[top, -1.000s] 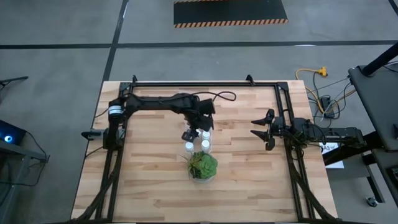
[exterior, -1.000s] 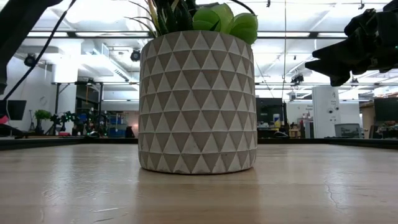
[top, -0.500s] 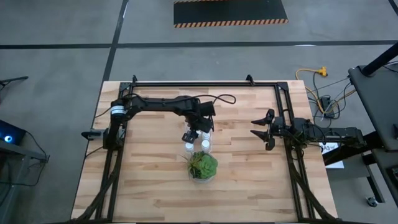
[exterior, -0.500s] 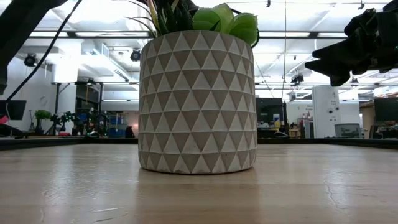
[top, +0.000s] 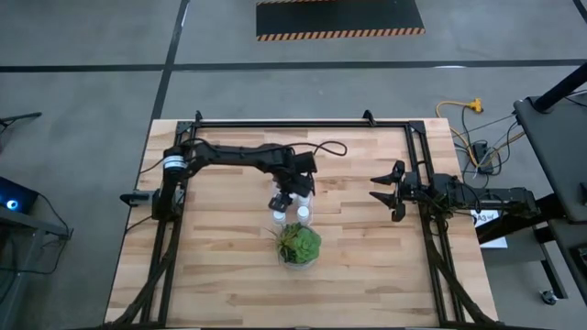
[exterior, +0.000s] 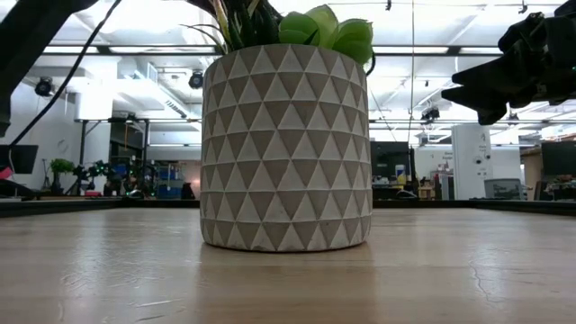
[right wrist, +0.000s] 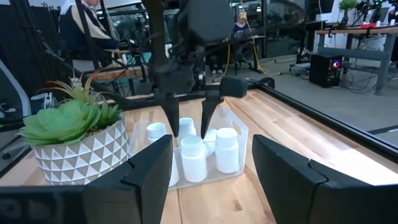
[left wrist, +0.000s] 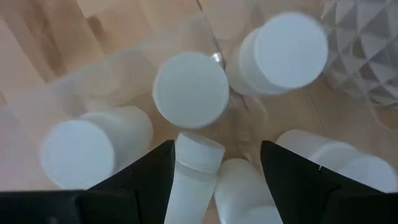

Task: Pick and place pill bottles into a basket
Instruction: Put the white pill bottle into the transparent bin

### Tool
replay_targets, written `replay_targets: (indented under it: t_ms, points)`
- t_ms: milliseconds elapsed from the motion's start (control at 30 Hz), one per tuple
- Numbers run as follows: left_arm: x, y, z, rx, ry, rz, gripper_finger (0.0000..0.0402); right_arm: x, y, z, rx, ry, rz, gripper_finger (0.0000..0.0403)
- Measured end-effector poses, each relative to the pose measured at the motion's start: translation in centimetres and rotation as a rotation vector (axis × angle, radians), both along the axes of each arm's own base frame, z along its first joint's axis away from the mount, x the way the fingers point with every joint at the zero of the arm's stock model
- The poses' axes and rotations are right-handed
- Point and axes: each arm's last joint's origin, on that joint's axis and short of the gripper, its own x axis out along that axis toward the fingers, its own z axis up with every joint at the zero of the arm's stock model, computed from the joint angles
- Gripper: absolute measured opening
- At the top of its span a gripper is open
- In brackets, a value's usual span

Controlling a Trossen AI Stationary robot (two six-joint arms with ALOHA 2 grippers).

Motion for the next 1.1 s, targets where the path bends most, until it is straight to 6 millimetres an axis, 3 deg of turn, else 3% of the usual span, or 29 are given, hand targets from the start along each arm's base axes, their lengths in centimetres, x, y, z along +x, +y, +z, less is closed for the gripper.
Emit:
replay_targets:
  t_ms: [567, 1100]
  points:
    - [-0.3, 0.1, -2.3, 0.034, -0.007, 0.002, 0.0219, 0.0, 0.0, 0.0, 0.0, 0.0, 0.0, 0.021]
    - [-0.2, 0.1, -2.5, 0.049, -0.023, 0.005, 0.0219, 0.0, 0.0, 0.0, 0.0, 0.0, 0.0, 0.021]
